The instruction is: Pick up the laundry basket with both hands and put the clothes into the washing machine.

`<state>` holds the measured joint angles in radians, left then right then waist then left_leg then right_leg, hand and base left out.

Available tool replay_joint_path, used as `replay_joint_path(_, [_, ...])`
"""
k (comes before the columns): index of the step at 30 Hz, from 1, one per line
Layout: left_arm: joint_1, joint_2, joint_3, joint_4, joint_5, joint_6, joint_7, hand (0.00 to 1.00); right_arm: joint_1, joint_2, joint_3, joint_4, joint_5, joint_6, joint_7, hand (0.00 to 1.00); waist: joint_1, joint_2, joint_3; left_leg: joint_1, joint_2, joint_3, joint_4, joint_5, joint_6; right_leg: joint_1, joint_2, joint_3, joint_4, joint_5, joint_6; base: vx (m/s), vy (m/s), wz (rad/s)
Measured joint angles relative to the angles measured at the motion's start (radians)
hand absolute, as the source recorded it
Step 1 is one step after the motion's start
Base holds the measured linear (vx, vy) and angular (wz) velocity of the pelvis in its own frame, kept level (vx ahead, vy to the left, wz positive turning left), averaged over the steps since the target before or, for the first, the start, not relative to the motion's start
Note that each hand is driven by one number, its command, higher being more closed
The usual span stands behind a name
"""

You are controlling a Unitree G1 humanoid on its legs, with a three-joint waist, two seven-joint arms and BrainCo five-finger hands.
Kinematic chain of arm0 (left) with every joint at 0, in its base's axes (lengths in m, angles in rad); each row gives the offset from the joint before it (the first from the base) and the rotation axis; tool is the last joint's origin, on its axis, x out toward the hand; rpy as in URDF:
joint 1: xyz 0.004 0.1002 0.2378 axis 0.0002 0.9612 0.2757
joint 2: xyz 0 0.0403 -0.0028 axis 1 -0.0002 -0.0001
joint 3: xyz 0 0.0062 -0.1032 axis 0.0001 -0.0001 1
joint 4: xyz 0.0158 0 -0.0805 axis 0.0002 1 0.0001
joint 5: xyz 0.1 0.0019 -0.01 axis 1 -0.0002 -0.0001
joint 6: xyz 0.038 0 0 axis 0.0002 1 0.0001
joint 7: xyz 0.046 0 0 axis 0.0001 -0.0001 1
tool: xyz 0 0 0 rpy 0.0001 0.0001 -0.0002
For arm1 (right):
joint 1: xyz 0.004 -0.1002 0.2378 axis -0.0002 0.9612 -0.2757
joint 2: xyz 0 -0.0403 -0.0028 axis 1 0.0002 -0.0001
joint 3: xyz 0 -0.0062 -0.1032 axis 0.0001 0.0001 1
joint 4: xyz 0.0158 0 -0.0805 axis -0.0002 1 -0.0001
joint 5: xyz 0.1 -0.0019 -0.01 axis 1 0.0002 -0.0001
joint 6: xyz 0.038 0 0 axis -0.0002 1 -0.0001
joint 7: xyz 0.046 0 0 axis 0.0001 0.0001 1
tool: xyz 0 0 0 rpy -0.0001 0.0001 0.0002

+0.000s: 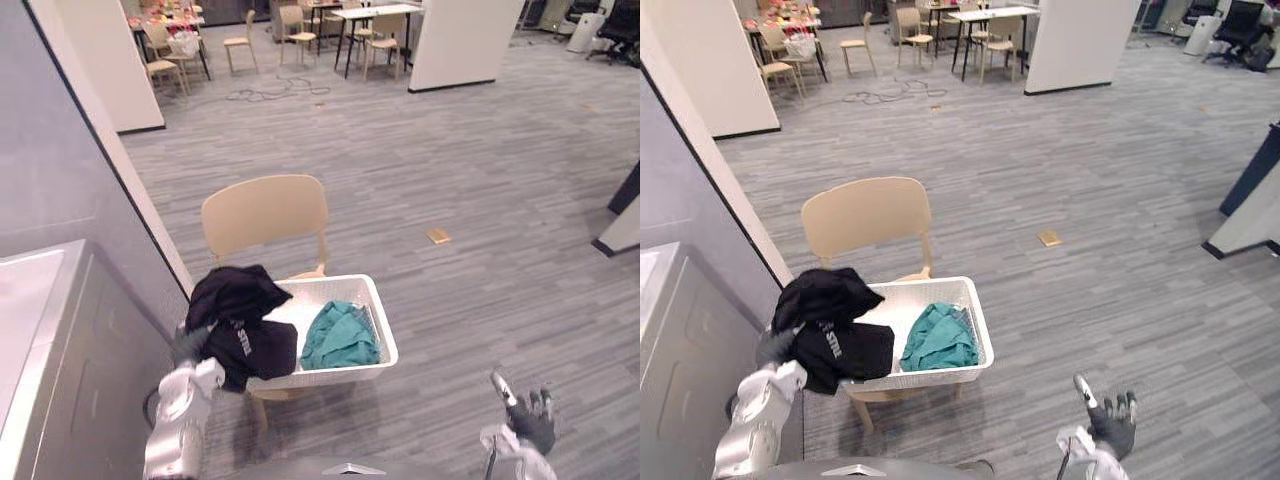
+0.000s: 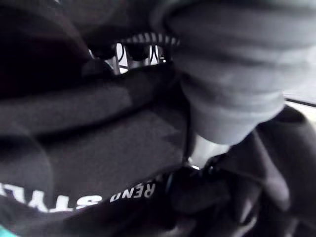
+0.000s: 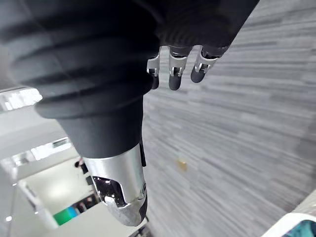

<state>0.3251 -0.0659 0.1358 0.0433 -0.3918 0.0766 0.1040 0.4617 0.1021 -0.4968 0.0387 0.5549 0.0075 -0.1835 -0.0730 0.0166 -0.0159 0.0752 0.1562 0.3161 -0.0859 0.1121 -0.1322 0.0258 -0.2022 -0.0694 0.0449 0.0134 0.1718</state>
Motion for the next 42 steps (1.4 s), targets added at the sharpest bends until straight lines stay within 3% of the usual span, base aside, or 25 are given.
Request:
replay_joint_path(8, [0.139,-0.049,0.140,-0.035,-0.082,0.000,-0.031,1.00,0.005,-0.001,-0.024,0.372,0.008,0.047,0.051,0.00,0.060,0.002,0.002,-0.006,0.022,-0.002,0.000,0.000,0.000,0.045,-0.002,-0.094,0.010,-0.019,-0.001,-0.04,-0.025,0.31])
replay_joint_path(15, [0.146,-0.057,0.210,-0.021,-0.088,0.000,-0.015,1.00,-0.010,-0.001,-0.022,0.535,-0.013,0.067,0.073,0.00,0.078,0.004,0.006,-0.022,0.028,-0.014,0.001,0.003,-0.002,0.052,-0.003,-0.131,0.015,-0.026,0.000,0.00,-0.010,0.15])
replay_joint_path(22, [0.163,-0.065,0.246,-0.007,-0.117,0.000,-0.003,1.00,-0.062,-0.029,0.058,0.657,-0.061,0.066,0.088,0.00,0.103,-0.007,0.052,-0.064,0.047,-0.086,0.039,0.015,-0.012,0.026,-0.004,-0.191,0.149,-0.113,-0.015,0.01,-0.042,0.28])
replay_joint_path(24, [0.159,-0.064,0.235,-0.009,-0.118,-0.001,-0.003,1.00,-0.094,-0.047,0.076,0.665,-0.087,0.064,0.090,0.00,0.106,0.011,0.080,-0.128,0.052,-0.132,0.103,0.014,-0.009,-0.002,-0.008,-0.222,0.215,-0.146,-0.019,-0.07,-0.071,0.72])
replay_joint_path(25, [0.157,-0.062,0.212,-0.018,-0.118,-0.001,-0.003,1.00,-0.134,-0.083,0.103,0.682,-0.092,0.064,0.091,0.00,0.111,0.021,0.103,-0.211,0.053,-0.175,0.159,0.007,0.024,-0.064,-0.015,-0.248,0.308,-0.180,-0.044,-0.10,-0.079,0.98])
replay_joint_path(26, [0.151,-0.059,0.200,-0.021,-0.118,-0.001,-0.003,1.00,-0.162,-0.094,0.105,0.688,-0.093,0.065,0.088,0.00,0.113,0.027,0.106,-0.259,0.054,-0.182,0.165,-0.019,0.098,-0.100,-0.014,-0.266,0.340,-0.192,-0.057,-0.09,-0.102,1.15])
replay_joint_path(27, [0.128,-0.050,0.188,-0.020,-0.118,0.000,-0.002,1.00,-0.190,-0.091,0.103,0.688,-0.099,0.064,0.085,0.00,0.110,0.018,0.121,-0.281,0.051,-0.151,0.162,-0.096,0.221,-0.106,-0.015,-0.287,0.312,-0.191,-0.071,-0.05,-0.100,0.98])
replay_joint_path(28, [0.106,-0.040,0.184,-0.025,-0.118,0.000,-0.002,1.00,-0.211,-0.077,0.102,0.690,-0.109,0.061,0.084,0.00,0.110,-0.009,0.144,-0.297,0.049,-0.131,0.221,-0.105,0.233,-0.096,-0.039,-0.312,0.298,-0.187,-0.080,-0.13,-0.081,0.93])
replay_joint_path(29, [0.083,-0.026,0.154,-0.033,-0.118,-0.001,-0.008,1.00,-0.270,-0.083,0.103,0.680,-0.130,0.055,0.080,0.00,0.123,-0.002,0.195,-0.357,0.068,-0.096,0.565,-0.116,0.235,-0.098,-0.074,-0.348,0.337,-0.178,-0.091,-0.13,-0.047,0.60])
replay_joint_path(30, [0.086,-0.026,0.138,-0.033,-0.117,-0.001,-0.009,1.00,-0.279,-0.087,0.105,0.667,-0.130,0.053,0.076,0.00,0.123,0.003,0.208,-0.357,0.080,-0.088,0.691,-0.132,0.232,-0.094,-0.075,-0.357,0.348,-0.178,-0.092,-0.15,-0.009,0.43])
replay_joint_path(31, [0.093,-0.026,0.119,-0.033,-0.117,0.000,-0.017,1.00,-0.280,-0.088,0.120,0.632,-0.130,0.049,0.073,0.00,0.125,0.032,0.203,-0.334,0.105,-0.066,0.837,-0.194,0.225,-0.088,-0.076,-0.370,0.363,-0.180,-0.094,-0.07,0.011,0.34])
replay_joint_path(33, [0.078,-0.022,0.106,-0.036,-0.117,-0.001,-0.024,1.00,-0.273,-0.079,0.134,0.586,-0.130,0.044,0.073,0.00,0.121,0.037,0.203,-0.295,0.152,-0.064,0.961,-0.209,0.216,-0.063,-0.093,-0.406,0.367,-0.179,-0.094,-0.06,0.056,0.43])
replay_joint_path(35, [0.059,-0.016,0.064,-0.036,-0.117,-0.001,-0.023,1.00,-0.238,-0.070,0.128,0.540,-0.129,0.042,0.073,0.00,0.105,0.019,0.196,-0.206,0.252,-0.068,1.021,-0.174,0.159,-0.023,-0.153,-0.469,0.374,-0.168,-0.076,-0.04,0.129,0.73])
replay_joint_path(36, [0.056,-0.015,0.049,-0.036,-0.117,-0.001,-0.024,1.00,-0.228,-0.072,0.123,0.535,-0.129,0.041,0.073,0.00,0.101,0.012,0.190,-0.187,0.274,-0.070,1.015,-0.156,0.158,-0.025,-0.177,-0.479,0.382,-0.162,-0.067,-0.04,0.216,0.91])
replay_joint_path(38, [0.046,-0.015,0.007,-0.032,-0.117,-0.002,-0.024,1.00,-0.206,-0.076,0.094,0.537,-0.130,0.040,0.073,0.00,0.082,0.013,0.158,-0.166,0.306,-0.101,0.897,-0.009,0.180,-0.058,-0.231,-0.516,0.411,-0.142,-0.031,-0.03,0.285,0.93])
replay_joint_path(39, [0.039,-0.019,-0.010,-0.028,-0.116,-0.001,-0.025,1.00,-0.221,-0.088,0.073,0.576,-0.130,0.041,0.072,0.00,0.067,0.018,0.117,-0.186,0.263,-0.140,0.800,-0.070,0.076,-0.118,-0.263,-0.516,0.430,-0.127,-0.017,0.01,0.412,1.00])
replay_joint_path(40, [0.024,-0.019,0.009,-0.025,-0.115,-0.003,-0.022,1.00,-0.253,-0.071,0.055,0.644,-0.133,0.044,0.069,0.00,0.056,0.000,0.102,-0.198,0.225,-0.178,0.733,-0.154,0.021,-0.161,-0.259,-0.509,0.414,-0.112,-0.043,0.02,0.402,0.90])
replay_joint_path(41, [0.016,-0.018,0.019,-0.020,-0.114,-0.003,-0.022,1.00,-0.257,-0.070,0.052,0.663,-0.133,0.047,0.070,0.00,0.054,-0.013,0.099,-0.210,0.220,-0.189,0.714,-0.172,-0.006,-0.162,-0.251,-0.512,0.388,-0.085,-0.053,0.05,0.376,0.68])
replay_joint_path(42, [0.011,-0.008,0.020,0.006,-0.114,-0.003,-0.022,1.00,-0.285,-0.074,0.042,0.697,-0.132,0.056,0.072,0.00,0.065,-0.017,0.104,-0.216,0.220,-0.204,0.707,-0.199,-0.050,-0.141,-0.243,-0.529,0.355,-0.011,-0.062,0.07,0.470,0.66])
